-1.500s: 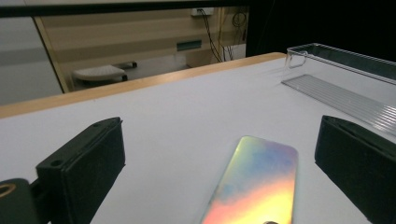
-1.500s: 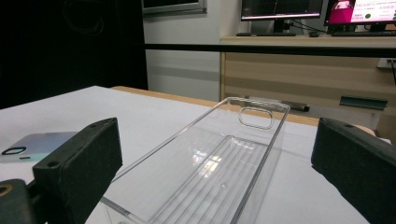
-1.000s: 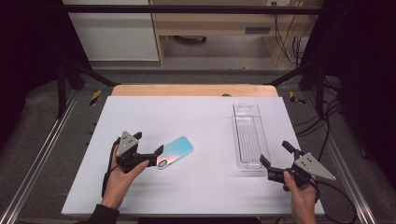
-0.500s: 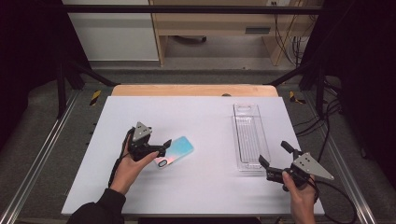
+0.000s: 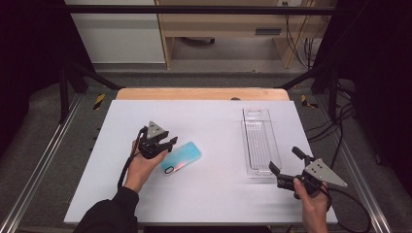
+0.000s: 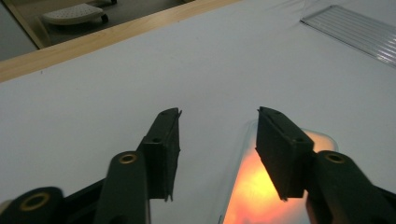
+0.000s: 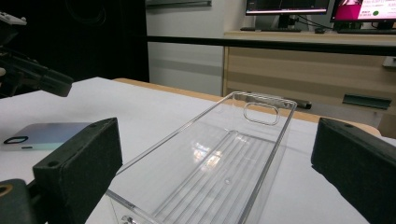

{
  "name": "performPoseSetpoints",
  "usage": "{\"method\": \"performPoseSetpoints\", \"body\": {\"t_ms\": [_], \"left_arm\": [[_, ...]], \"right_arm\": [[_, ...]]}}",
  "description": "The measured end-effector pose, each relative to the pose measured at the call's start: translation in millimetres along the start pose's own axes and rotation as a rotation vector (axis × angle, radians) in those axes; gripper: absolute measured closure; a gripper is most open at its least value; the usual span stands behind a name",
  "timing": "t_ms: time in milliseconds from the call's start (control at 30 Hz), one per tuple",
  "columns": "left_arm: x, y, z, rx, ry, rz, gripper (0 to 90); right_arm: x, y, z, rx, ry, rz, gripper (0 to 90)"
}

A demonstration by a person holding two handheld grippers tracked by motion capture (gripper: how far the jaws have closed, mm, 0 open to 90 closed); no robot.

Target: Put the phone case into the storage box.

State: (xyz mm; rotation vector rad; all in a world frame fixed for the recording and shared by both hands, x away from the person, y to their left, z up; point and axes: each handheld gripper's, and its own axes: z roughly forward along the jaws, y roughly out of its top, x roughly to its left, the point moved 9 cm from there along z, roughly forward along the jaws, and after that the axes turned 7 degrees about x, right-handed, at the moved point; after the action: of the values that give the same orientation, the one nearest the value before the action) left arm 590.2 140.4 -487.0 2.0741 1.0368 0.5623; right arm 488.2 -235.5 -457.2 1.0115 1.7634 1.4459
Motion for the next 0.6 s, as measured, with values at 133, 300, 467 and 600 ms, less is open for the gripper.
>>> {"method": "performPoseSetpoints", "body": {"t_ms": [133, 300, 467, 600], "left_arm": [[1.8, -2.7, 4.1, 0.021, 0.012, -0.004, 81.8], [2.2, -4.0, 13.1, 0.077, -0.003, 0.021, 90.0], [3.1, -7.7, 20.8, 0.103, -0.001, 0.034, 90.0], [3.2, -13.6, 26.7, 0.138, -0.006, 0.05, 90.0]], "right_arm": [[-0.7, -0.6, 0.1, 0.004, -0.002, 0.003, 2.1], [-3.1, -0.8, 1.6, 0.001, -0.006, 0.003, 2.1], [-1.5, -0.4, 0.6, 0.001, -0.004, 0.0, 2.1], [-2.7, -0.1, -1.0, -0.001, -0.007, 0.002, 2.1]]}}
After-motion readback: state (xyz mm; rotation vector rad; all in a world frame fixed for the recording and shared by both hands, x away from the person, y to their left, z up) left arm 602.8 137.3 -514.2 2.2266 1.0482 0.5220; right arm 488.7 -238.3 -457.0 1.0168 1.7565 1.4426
